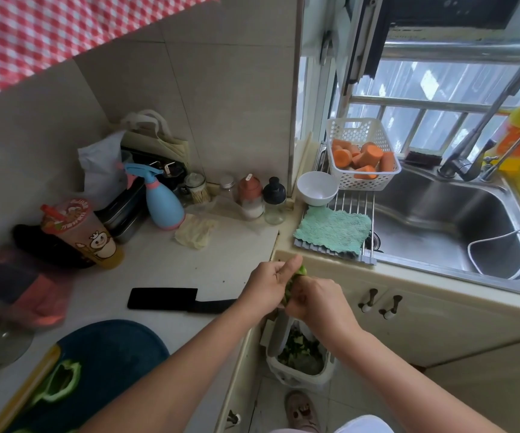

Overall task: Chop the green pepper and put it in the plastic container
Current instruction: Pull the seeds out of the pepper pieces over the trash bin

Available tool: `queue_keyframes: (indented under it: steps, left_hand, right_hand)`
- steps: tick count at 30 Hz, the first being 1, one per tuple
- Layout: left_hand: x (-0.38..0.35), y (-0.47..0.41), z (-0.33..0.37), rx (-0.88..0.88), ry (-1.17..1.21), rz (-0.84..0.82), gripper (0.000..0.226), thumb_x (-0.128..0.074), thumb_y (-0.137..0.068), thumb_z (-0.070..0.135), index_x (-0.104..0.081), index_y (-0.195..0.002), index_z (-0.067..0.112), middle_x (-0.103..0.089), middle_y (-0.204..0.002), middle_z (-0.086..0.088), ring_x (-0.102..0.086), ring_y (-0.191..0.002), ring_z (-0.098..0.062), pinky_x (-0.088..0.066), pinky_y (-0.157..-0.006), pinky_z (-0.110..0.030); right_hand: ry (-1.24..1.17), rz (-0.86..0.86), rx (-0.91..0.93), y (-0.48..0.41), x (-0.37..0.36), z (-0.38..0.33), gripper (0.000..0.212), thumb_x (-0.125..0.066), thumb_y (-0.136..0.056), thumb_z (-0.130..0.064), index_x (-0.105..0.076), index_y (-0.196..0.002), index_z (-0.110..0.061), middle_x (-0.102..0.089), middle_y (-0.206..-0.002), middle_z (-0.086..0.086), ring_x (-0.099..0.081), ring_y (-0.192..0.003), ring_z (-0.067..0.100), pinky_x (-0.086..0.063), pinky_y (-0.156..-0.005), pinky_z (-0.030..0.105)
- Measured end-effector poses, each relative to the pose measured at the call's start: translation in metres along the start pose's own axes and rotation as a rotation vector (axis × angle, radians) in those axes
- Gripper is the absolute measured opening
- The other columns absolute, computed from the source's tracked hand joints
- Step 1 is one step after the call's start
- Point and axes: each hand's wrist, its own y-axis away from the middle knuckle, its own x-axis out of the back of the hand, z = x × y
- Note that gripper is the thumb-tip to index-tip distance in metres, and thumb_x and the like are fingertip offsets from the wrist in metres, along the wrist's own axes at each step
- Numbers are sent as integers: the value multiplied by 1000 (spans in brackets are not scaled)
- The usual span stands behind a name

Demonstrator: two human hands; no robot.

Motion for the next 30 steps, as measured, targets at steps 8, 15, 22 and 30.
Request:
queue_keyframes:
  steps: [8,15,22,30]
  left_hand:
    - [3,0,4,1,29,15,50,-42,-89,56,-47,-63,14,-50,-57,2,-53,-51,-5,-43,-45,-16]
    - [4,3,0,140,247,-72,60,-43,-81,61,-61,-90,5,-67,-81,-10,-68,-78,-17,-58,-72,-31]
    - [22,12,-15,164,604,-326,46,-49,-88,36,-55,-117,0,-65,-110,-19,-65,-100,-25,-54,-85,-33]
    - [22,13,-22,260,737,-247,55,-47,-85,44,-52,-123,5,-60,-123,-20,-59,-111,-30,-52,-90,-41]
  right_hand:
    - [-173,123,-70,0,-4,-2,21,-70,-74,-21,-59,-71,-4,-63,-63,10,-59,-60,29,-45,-58,37]
    - [-331,156,-152,2,6,4,9,-67,-74,-11,-70,-82,-10,-70,-74,0,-65,-68,14,-56,-68,33]
    - [-584,-8,-177,3,24,11,6,-65,-83,-8,-68,-81,-13,-72,-78,0,-69,-74,9,-56,-71,18]
    - [-821,-111,-201,5,34,16,6,-60,-89,-7,-66,-88,-6,-74,-79,5,-71,-74,17,-58,-73,25]
